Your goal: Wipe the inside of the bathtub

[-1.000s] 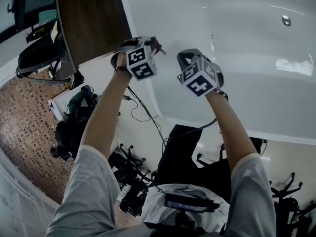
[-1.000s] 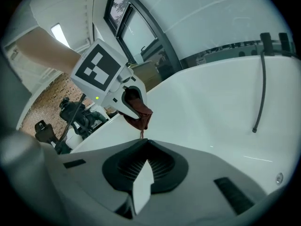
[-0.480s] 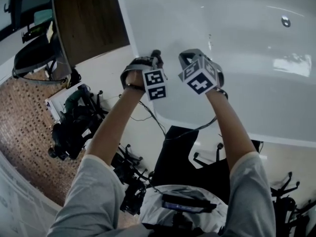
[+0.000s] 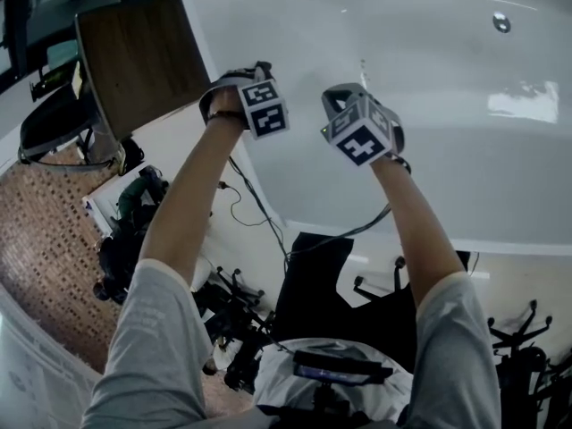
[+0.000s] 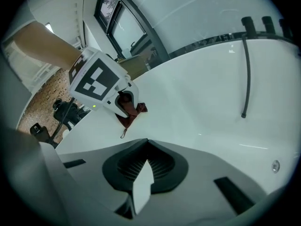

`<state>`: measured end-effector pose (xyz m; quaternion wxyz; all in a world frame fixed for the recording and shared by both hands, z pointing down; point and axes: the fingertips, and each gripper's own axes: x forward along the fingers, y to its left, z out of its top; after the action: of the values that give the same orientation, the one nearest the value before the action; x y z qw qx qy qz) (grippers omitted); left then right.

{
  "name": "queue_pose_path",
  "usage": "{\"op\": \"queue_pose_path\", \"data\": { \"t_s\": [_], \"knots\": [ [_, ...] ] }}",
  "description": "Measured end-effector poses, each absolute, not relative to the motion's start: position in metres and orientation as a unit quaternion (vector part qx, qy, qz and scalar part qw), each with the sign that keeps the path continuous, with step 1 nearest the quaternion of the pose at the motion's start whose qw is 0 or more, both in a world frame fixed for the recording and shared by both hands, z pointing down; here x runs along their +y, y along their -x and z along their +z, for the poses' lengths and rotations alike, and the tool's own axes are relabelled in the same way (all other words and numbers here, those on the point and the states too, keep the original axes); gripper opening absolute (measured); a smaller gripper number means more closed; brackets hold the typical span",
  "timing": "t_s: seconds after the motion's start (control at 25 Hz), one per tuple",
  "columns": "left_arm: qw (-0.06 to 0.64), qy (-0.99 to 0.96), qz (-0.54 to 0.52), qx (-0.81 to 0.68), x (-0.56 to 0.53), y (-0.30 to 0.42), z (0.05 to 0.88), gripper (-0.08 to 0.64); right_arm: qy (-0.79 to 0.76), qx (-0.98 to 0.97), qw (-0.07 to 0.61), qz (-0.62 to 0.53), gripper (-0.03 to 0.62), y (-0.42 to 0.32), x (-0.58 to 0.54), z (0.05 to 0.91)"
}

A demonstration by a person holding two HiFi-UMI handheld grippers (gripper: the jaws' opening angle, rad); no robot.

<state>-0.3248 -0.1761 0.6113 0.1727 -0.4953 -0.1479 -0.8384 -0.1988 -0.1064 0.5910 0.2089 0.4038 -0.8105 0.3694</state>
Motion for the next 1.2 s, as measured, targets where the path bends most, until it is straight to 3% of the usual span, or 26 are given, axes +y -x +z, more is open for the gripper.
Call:
{"op": "queue_pose_path", "data": {
  "t_s": [0.32,0.88,1.2],
  "knots": [
    [0.157,0.488,-0.833,-0.206,-0.080,0.347,0.629,0.098,-0.410,-0.799,0.209,0.387,0.008,0.183,-0.101,0.608],
    [0.167,0.504,-0.838,-0.128,-0.173,0.307,0.652,0.098,-0.417,-0.795,0.216,0.384,0.008,0.168,-0.094,0.627],
    [0.140,0.500,-0.834,-0.186,-0.080,0.329,0.660,0.098,-0.406,-0.794,0.228,0.391,0.008,0.168,-0.080,0.638]
  ]
}}
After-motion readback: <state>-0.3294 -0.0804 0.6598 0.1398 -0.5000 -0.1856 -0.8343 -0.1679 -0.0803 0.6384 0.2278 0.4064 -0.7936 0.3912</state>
